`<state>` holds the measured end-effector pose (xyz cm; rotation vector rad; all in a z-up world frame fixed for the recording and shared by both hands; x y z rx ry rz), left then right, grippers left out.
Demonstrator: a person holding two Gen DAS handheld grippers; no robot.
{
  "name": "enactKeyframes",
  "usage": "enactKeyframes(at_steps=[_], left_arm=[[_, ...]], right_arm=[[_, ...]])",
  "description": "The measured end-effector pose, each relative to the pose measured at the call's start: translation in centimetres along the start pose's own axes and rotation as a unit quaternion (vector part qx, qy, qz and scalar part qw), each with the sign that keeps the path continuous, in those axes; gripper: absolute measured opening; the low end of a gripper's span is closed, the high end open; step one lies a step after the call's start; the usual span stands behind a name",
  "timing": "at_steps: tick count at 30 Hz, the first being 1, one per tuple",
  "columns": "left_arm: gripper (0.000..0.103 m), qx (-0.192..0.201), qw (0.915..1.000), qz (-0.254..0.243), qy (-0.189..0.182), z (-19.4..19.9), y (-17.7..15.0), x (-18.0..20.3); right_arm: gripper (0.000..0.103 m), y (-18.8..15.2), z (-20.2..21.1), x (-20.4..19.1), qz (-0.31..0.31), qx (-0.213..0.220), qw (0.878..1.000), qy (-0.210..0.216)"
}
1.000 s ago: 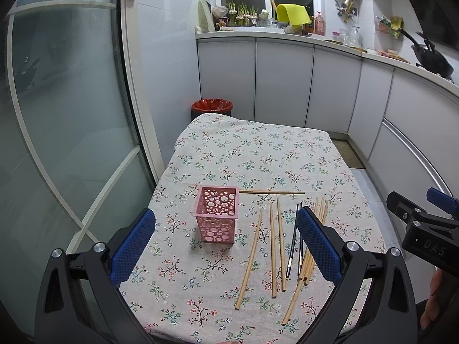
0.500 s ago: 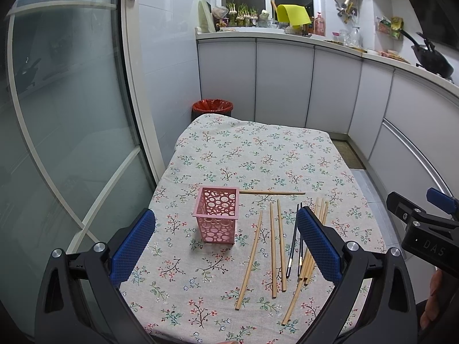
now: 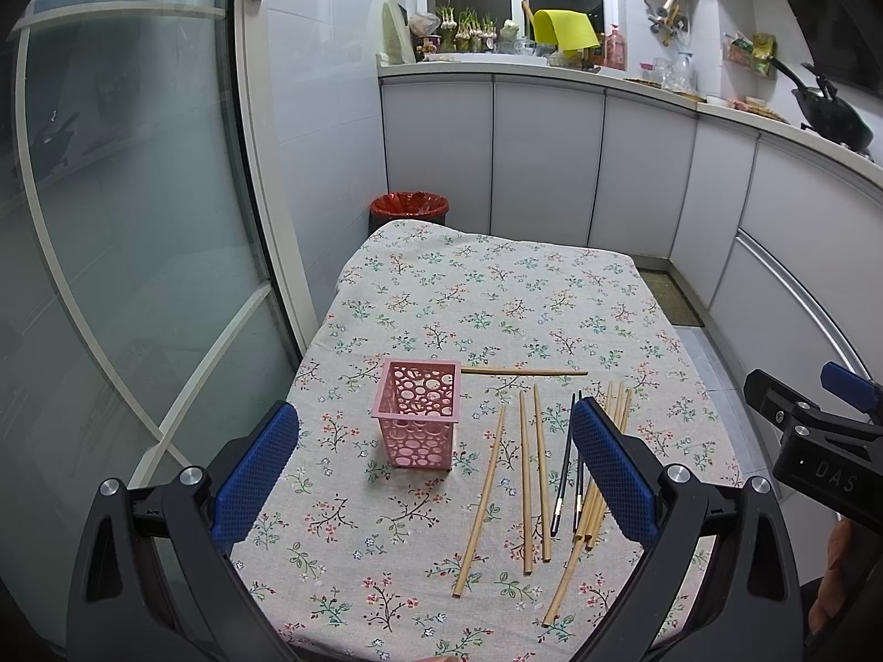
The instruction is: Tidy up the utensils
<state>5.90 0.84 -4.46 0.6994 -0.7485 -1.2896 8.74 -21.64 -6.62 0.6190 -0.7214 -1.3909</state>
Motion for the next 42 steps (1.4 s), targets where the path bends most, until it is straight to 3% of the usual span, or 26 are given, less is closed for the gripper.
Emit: enactKeyframes(at_steps=[12,17,19,25,28,31,34,39,42], left_arm=[[0.096,0.003,1.0000,-0.004,-0.003,-0.7,1.0,0.6],[0.096,0.007,0.9994,-0.020,-0.026,-1.9,2.5,2.3],[0.096,-0.005,0.9989,-0.030,-0.035,-3.0,3.0,3.0],[0.096,-0.119,0.9891,-0.044,-0.074,-9.7,2.7,6.3],[0.092,-0.135,0.9871,-0.056,-0.067,-12.6,2.1,7.6],[0.086,-0.175,0.9802,-0.057,-0.072,-15.8,0.8,8.8],[0.072,-0.218,0.9711,-0.058,-0.078,-18.6,-0.7,9.9],[0.034,-0.281,0.9514,-0.067,-0.106,-24.0,-3.8,12.8],[0.018,-0.321,0.9386,-0.059,-0.113,-26.8,-5.6,13.7]], right_arm=[[0.096,0.3,-0.2,0.2,-0.004,-0.004,1.000,-0.001],[0.096,1.0,-0.8,0.9,-0.004,-0.007,1.000,-0.004],[0.096,1.7,-1.4,1.3,0.001,-0.007,1.000,0.000],[0.096,3.4,-5.5,3.6,-0.018,-0.049,0.999,-0.009],[0.096,3.6,-8.6,4.8,-0.033,-0.085,0.996,-0.010],[0.096,3.2,-11.5,5.8,-0.047,-0.113,0.992,-0.010],[0.096,2.2,-13.9,6.3,-0.049,-0.137,0.989,-0.008],[0.095,1.2,-17.5,7.4,-0.063,-0.174,0.983,0.005],[0.086,0.4,-19.4,7.9,-0.083,-0.198,0.977,0.017]])
Point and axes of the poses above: each gripper's, at about its wrist camera, not at the fingertips, and z roughly against the way its jaws point, x to its right, y to its top, the point moved 8 cm from there along -z, roughly the way its jaws point, and after that the axes turned 9 degrees about z, right-handed, at the moved point
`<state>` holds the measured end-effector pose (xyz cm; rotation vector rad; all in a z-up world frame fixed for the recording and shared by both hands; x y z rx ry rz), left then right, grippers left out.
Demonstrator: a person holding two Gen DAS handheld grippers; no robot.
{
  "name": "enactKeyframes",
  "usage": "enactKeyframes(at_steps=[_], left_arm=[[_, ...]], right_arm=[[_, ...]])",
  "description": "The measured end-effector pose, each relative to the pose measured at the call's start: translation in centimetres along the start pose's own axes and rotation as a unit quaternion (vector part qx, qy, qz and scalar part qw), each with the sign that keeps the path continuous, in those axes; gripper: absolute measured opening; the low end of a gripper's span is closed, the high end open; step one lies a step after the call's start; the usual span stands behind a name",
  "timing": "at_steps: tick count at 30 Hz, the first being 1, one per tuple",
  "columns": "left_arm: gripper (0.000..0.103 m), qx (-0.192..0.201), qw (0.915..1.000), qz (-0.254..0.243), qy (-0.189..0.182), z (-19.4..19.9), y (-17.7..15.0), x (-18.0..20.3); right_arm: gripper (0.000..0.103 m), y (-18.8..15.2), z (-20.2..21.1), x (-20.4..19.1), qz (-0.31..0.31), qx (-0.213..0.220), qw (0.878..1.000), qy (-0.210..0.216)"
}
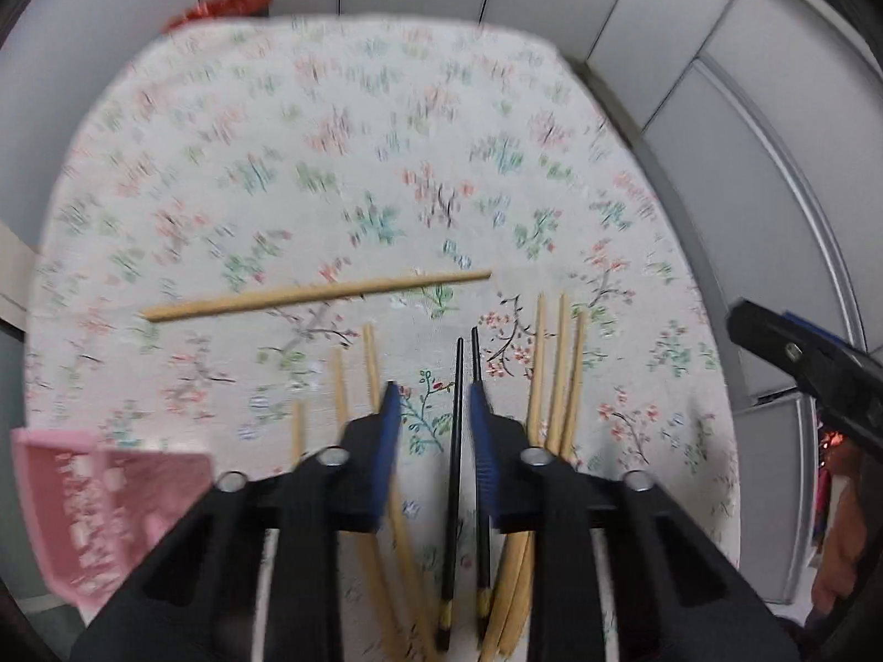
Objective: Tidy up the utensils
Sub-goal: 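Lower the left gripper onto a black paintbrush and close on it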
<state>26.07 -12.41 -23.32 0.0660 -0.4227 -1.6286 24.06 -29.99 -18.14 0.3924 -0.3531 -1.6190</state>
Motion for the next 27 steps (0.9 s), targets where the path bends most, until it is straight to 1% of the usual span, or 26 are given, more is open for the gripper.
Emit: enactKeyframes(at_steps=[2,5,8,12,15,16,17,20,22,27], left_arm=[[0.013,-0.021,0.9997,0.011,-0.011,-1.6,0.1,0.0],[0.011,-0.047,0.9983,0.023,-0.024,-3.4,0.1,0.1],[0.010,-0.060,0.9976,0.019,-0.026,-4.3,0.1,0.5],[0.008,-0.078,0.9968,0.013,-0.012,-5.4,-0.4,0.5],[0.008,-0.073,0.9973,0.003,-0.003,-5.8,-0.3,0.6],[0.008,-0.071,0.9974,0.003,-0.003,-5.8,-0.3,0.6],[0.005,-0.069,0.9976,0.002,0.001,-6.0,-0.3,0.6],[0.004,-0.063,0.9980,0.006,0.001,-5.3,-0.3,0.4],[0.004,-0.046,0.9989,0.000,-0.001,-3.7,-0.2,0.3],[0.004,-0.002,0.9999,-0.005,-0.014,1.6,-0.8,-0.7]], right_arm=[[0.079,-0.2,-1.2,0.4,-0.009,-0.017,1.000,0.010],[0.073,-0.8,-2.9,0.5,-0.019,-0.044,0.999,0.025],[0.073,-1.1,-3.7,0.7,-0.017,-0.055,0.998,0.028],[0.073,-1.2,-4.4,1.2,-0.025,-0.062,0.997,0.033],[0.073,-1.1,-4.7,1.4,-0.031,-0.064,0.997,0.038],[0.073,-1.2,-4.7,1.4,-0.032,-0.064,0.997,0.041],[0.073,-1.2,-4.7,1.4,-0.033,-0.065,0.996,0.043],[0.073,-1.3,-4.8,1.1,-0.027,-0.067,0.996,0.042],[0.073,-1.4,-5.0,0.8,-0.025,-0.069,0.996,0.045],[0.063,-1.6,-5.4,-0.2,-0.029,-0.076,0.995,0.061]])
Point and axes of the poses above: each gripper's, at about its wrist camera, not at the fingertips, and z roughly against the way its jaws point, x to its right, y to its top, the point moved 8 cm from there along -z, roughly the way its jaws point, and after that the axes turned 9 degrees about z, right-handed, at the moved point
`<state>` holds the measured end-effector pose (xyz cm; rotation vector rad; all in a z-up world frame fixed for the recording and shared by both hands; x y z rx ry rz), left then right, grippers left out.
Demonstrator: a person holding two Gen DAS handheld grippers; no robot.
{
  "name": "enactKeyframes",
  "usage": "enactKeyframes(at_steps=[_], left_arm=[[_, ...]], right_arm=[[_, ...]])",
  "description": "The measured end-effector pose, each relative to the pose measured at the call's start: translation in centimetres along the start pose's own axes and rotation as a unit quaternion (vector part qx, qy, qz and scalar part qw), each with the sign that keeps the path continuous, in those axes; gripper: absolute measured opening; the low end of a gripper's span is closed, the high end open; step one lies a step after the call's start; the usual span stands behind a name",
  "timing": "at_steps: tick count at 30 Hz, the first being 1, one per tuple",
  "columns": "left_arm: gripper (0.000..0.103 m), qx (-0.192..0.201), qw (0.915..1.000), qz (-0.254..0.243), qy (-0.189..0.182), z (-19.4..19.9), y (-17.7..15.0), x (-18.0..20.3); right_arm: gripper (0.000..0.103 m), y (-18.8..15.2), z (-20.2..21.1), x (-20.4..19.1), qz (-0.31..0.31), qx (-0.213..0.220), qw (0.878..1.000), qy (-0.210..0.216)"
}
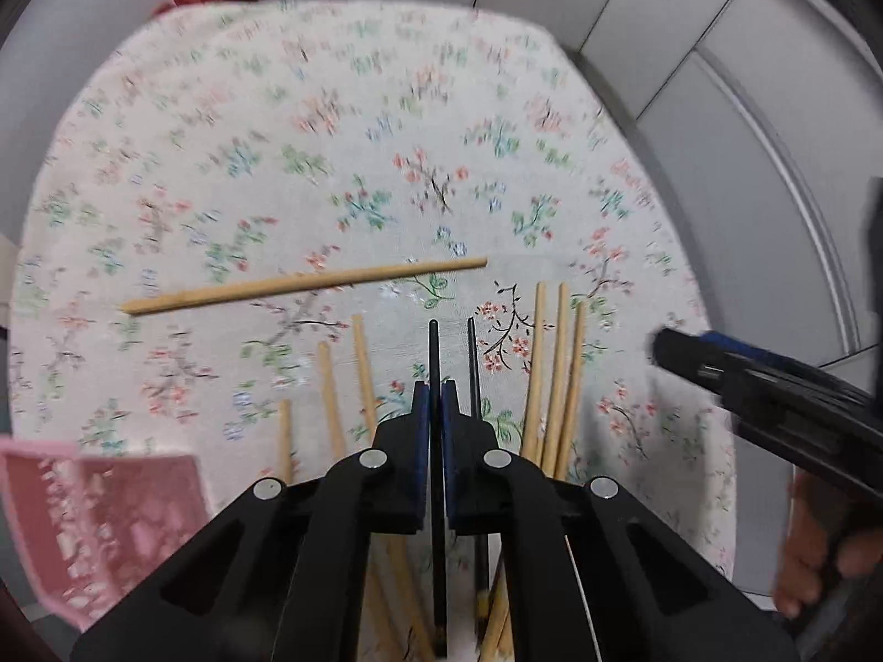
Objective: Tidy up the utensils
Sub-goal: 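Lower the left gripper onto a black paintbrush and close on it, then close the right gripper on the other black paintbrush while the left gripper lifts its brush, then carry both brushes over the pink holder and open both grippers to drop them in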
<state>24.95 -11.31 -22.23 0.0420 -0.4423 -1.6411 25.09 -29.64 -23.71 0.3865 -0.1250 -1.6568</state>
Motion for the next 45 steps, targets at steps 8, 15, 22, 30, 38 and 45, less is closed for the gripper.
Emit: enactKeyframes(at_steps=[8,15,22,30,38,45], left_arm=[[0.004,0.053,0.9984,0.001,-0.017,6.1,-1.2,-2.2],[0.004,0.079,0.9966,-0.005,-0.022,8.9,-1.9,-3.7],[0.004,0.084,0.9963,-0.005,-0.020,9.2,-2.3,-4.6],[0.004,0.107,0.9940,-0.008,-0.022,10.6,-2.8,-4.5],[0.004,0.183,0.9825,-0.030,-0.020,16.4,-3.1,-3.6],[0.004,0.264,0.9639,-0.021,-0.028,22.6,-2.4,-3.9]], right_arm=[[0.040,-0.2,-2.5,-4.0,0.011,-0.022,0.998,0.052],[0.030,-0.6,-5.0,-8.7,0.050,-0.046,0.996,0.062],[0.020,-1.2,-7.7,-10.5,0.081,-0.071,0.994,0.032],[0.005,-1.2,-7.3,-10.4,0.100,-0.045,0.994,0.005],[0.004,-0.9,-0.2,-10.8,0.107,0.029,0.993,0.047],[0.003,-1.2,8.1,-12.1,0.140,0.134,0.979,0.055]])
Point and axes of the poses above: each gripper's, at about its wrist camera, not at the fingertips, and z roughly against the way its jaws point, x to its right, y to its top, the point moved 8 cm from there along -z, roughly the way its jaws point, and after that the axes turned 9 degrees about z, right-handed, at the moved point
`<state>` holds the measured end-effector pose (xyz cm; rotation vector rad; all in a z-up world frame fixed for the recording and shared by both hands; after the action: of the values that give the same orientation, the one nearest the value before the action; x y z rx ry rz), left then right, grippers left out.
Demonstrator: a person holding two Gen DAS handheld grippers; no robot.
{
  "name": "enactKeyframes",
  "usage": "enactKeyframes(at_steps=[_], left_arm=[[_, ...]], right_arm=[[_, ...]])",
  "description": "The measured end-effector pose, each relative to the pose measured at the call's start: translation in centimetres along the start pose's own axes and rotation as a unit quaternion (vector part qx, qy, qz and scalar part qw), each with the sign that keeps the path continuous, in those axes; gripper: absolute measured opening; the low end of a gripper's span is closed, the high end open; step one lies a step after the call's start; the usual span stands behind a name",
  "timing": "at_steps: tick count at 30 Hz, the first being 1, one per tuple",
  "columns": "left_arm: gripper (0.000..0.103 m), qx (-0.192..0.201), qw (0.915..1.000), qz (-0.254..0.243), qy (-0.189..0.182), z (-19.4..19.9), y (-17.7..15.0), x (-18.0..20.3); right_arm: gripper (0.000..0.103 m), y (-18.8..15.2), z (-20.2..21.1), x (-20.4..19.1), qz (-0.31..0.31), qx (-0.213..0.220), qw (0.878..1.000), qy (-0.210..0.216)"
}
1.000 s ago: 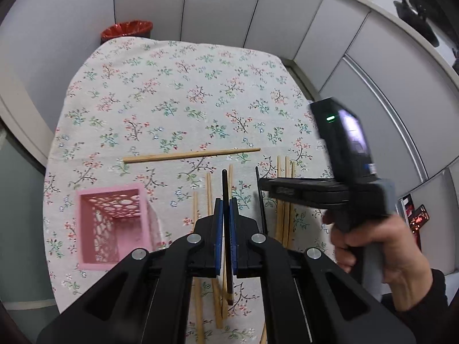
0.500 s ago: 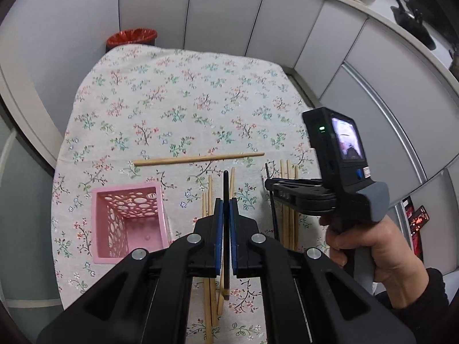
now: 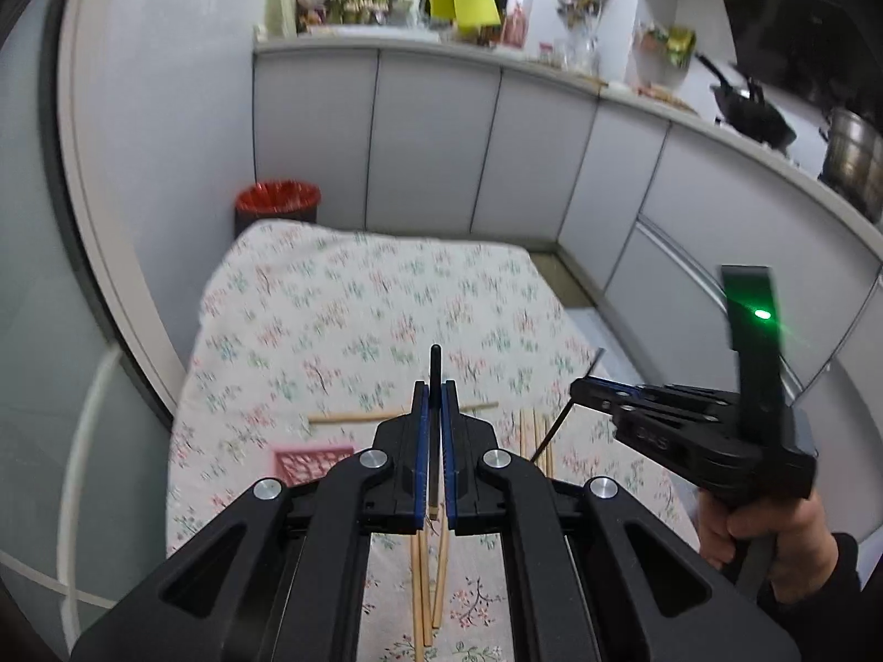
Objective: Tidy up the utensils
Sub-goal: 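Carry both brushes over the pink holder and open both grippers to drop them in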
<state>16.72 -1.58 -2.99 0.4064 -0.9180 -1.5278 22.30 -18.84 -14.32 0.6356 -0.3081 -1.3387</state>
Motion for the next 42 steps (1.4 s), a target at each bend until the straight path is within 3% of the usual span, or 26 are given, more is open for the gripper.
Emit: enactKeyframes(at_steps=[8,18,26,31,42], left_arm=[[0.004,0.074,0.9961,0.018,0.045,3.2,3.4,-2.4],[0.004,0.030,0.9931,0.036,0.107,-1.5,2.7,-7.0],[0.004,-0.044,0.9916,0.056,0.108,-6.1,0.6,-9.5],[0.004,-0.077,0.9890,0.063,0.109,-7.8,-0.4,-10.4],[0.005,-0.072,0.9890,0.073,0.107,-8.5,-0.1,-11.1]], right_arm=[[0.003,3.9,6.9,-2.9,0.025,0.114,0.993,0.017],[0.003,7.1,9.0,-7.5,0.036,0.159,0.984,0.076],[0.003,7.2,5.4,-11.2,0.039,0.123,0.984,0.126],[0.003,6.1,1.4,-12.7,0.052,0.072,0.990,0.112],[0.003,4.8,-2.8,-13.1,0.050,0.018,0.994,0.100]])
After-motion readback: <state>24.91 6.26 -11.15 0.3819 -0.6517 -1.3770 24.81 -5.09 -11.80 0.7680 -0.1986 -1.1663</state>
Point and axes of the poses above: each gripper's, at about its wrist camera, not at the fingertips, and z roughly against the way its jaws point, x to its right, y to its top, the point moved 8 cm from there along -z, roughly the way its jaws point, and after that the axes turned 9 degrees about z, right-handed, at the moved point
